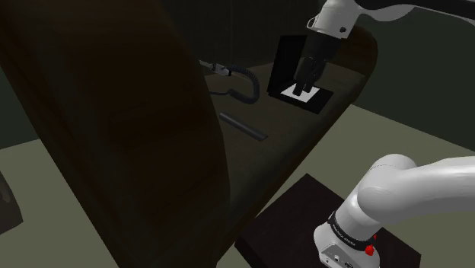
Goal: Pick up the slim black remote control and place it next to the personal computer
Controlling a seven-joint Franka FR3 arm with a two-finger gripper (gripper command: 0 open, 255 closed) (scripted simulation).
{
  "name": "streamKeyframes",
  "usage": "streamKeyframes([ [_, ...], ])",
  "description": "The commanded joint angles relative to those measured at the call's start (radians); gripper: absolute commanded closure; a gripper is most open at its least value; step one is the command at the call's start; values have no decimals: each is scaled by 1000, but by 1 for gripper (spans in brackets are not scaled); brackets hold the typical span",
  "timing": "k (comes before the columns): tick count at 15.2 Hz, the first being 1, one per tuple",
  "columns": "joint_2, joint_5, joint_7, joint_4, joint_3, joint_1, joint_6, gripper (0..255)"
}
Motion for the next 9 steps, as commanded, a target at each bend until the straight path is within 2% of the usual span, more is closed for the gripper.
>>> streamKeyframes([
  [1,0,0,0,0,0,0,0,0],
  [9,188,48,153,-23,137,15,188,0],
])
